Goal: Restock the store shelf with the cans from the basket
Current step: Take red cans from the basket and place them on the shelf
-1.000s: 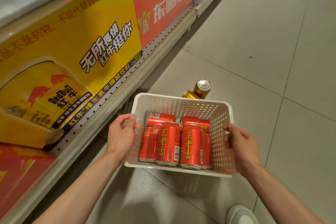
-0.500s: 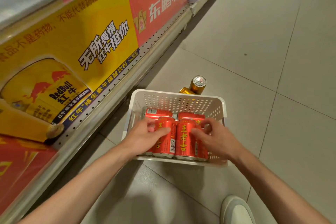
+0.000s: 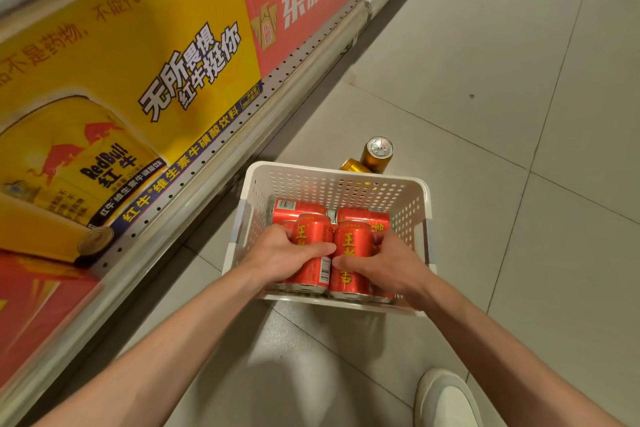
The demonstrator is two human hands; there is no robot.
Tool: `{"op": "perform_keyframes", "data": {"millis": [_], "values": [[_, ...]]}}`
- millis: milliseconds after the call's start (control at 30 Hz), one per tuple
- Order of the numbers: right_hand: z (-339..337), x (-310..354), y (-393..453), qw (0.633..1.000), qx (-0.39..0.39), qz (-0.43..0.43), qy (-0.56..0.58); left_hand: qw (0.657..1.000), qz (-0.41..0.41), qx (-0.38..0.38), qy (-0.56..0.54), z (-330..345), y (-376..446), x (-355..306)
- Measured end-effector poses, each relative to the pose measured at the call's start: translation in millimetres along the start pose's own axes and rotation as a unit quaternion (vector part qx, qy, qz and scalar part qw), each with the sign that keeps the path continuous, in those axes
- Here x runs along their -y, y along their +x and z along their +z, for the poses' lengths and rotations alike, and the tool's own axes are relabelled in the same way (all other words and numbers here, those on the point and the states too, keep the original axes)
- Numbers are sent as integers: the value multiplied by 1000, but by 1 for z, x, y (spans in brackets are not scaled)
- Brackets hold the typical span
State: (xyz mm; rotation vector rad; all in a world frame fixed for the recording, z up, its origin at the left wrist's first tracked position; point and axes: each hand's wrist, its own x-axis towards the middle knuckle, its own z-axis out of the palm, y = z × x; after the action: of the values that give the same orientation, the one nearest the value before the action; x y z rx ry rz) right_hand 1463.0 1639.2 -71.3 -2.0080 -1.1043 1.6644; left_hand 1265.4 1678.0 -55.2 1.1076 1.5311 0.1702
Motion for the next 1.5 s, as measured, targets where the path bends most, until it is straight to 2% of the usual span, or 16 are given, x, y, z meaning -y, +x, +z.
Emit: {"op": "perform_keyframes", "data": {"millis": [233, 333, 533, 667, 867, 1200, 1333, 1500], "values": [[-9, 1, -8, 1000, 16, -3, 25, 1000, 4, 2, 17, -1, 2, 3], [-13, -2, -12, 999, 4, -12, 34, 999, 42, 1, -10, -1, -4, 1], [-26, 3, -28, 995, -60, -38, 71, 991, 36, -85, -96, -13, -24, -7], [-48, 30, -59, 991, -94, -62, 75, 981, 55, -139, -120, -25, -62, -39], [-94, 115, -148, 982, -120, -111, 90, 965, 93, -192, -150, -52, -155, -130], [-185, 342, -365, 973, -97, -202, 51, 942, 140, -233, -196, -125, -409, -331], [-203, 414, -437, 969, -70, -233, 48, 925, 154, -275, -214, -150, -497, -381], [-208, 476, -512, 961, -20, -272, 36, 898, 164, -333, -238, -178, -593, -410]]}}
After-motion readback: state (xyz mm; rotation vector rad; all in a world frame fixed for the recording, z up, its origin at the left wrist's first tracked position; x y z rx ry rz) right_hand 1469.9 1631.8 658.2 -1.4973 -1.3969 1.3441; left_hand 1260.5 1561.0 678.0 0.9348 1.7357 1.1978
